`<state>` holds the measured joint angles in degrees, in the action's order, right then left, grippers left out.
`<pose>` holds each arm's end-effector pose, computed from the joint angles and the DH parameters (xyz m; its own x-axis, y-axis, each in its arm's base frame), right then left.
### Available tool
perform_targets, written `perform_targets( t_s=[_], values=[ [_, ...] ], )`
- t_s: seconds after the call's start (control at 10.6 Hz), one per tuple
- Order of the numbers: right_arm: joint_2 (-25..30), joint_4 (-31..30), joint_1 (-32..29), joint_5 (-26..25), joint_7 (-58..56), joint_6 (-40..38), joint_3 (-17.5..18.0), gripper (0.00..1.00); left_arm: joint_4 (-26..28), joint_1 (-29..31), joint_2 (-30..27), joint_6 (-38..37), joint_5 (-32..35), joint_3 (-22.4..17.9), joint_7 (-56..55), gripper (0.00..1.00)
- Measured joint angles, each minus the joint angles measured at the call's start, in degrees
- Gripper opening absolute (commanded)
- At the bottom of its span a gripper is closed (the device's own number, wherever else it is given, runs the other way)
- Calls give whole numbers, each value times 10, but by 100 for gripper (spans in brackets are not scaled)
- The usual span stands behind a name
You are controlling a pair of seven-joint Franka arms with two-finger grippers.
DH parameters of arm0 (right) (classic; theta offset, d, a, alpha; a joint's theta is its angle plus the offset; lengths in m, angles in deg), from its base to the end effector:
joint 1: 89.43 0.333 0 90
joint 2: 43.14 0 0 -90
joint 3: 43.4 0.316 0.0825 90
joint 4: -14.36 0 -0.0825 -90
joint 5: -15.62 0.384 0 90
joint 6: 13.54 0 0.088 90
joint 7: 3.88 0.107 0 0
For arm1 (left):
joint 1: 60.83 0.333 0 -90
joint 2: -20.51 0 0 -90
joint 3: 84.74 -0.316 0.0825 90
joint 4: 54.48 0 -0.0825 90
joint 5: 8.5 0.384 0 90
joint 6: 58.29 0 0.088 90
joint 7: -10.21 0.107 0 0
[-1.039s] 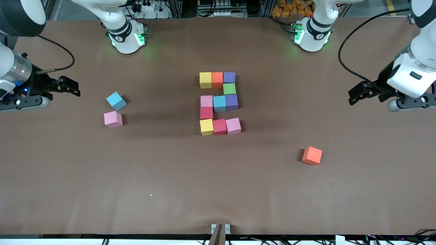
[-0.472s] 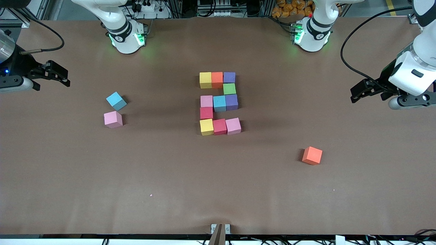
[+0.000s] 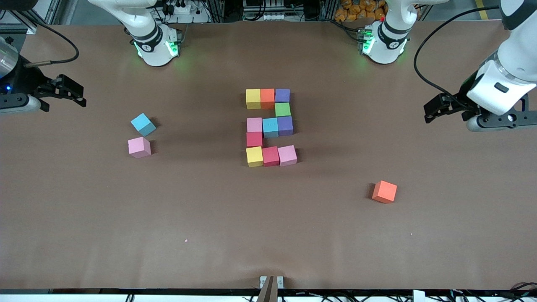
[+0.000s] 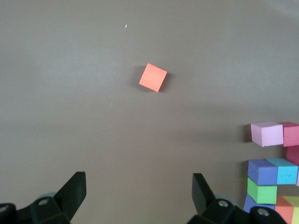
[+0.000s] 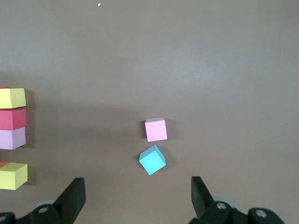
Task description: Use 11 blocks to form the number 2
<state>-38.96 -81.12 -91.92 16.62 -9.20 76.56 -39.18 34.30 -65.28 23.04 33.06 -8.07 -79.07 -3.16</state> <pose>0.5305 0.0193 0.6190 0.9923 0.1224 -0.0199 0.1221 -0.9924 -0.0140 0.5617 -0.0982 0.6119 0.9984 0.0566 0.0016 0.0566 -0.9984 -0.0028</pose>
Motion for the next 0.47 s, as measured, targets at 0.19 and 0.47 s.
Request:
perform_targets(
  t_s=[0.19, 0.47],
  values=[
    [0, 0, 0, 0, 0, -5, 0, 100, 0, 2, -7, -5, 3, -1, 0, 100],
    [-3, 0, 0, 0, 0, -8, 0, 100, -1, 4, -25, -10, 3, -6, 0, 100]
  ],
)
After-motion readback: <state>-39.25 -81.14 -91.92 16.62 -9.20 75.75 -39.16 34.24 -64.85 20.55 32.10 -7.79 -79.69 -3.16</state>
